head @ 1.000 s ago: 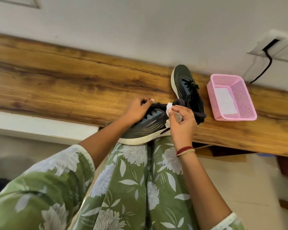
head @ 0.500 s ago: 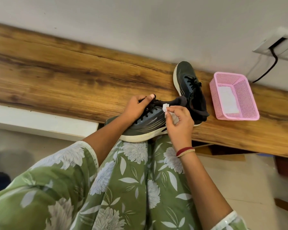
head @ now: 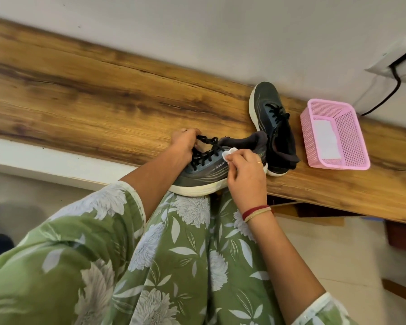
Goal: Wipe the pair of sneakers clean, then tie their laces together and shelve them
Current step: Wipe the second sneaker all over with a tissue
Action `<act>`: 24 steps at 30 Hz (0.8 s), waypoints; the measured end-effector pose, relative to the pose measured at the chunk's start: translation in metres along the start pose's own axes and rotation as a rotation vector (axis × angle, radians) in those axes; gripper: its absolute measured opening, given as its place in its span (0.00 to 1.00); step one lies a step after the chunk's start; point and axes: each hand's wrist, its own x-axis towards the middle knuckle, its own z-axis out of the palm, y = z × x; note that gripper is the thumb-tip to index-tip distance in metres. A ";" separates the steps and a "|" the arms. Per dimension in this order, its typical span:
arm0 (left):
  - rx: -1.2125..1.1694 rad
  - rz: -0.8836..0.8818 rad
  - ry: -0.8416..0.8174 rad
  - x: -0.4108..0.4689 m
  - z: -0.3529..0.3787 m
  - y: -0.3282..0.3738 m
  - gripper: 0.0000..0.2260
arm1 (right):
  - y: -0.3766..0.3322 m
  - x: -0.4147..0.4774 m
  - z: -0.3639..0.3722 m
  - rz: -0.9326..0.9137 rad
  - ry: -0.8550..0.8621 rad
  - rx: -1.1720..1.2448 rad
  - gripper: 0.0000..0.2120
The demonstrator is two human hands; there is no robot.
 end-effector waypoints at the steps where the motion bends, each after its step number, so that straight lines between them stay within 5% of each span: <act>1: -0.040 -0.018 0.036 0.003 -0.002 -0.001 0.07 | 0.002 0.000 0.000 0.003 -0.006 0.002 0.07; 6: -0.278 0.007 0.173 0.012 -0.010 -0.003 0.12 | 0.007 0.001 0.000 0.019 -0.016 -0.005 0.07; 13: 0.007 0.203 0.142 0.015 0.001 -0.017 0.08 | -0.001 0.000 0.006 0.067 0.014 -0.028 0.07; 19: 0.124 0.287 0.034 0.016 0.003 -0.022 0.05 | -0.013 -0.013 0.009 -0.348 -0.182 -0.181 0.17; 24: 0.083 0.267 0.031 0.020 0.001 -0.021 0.05 | 0.001 0.009 -0.007 -0.137 -0.100 -0.311 0.20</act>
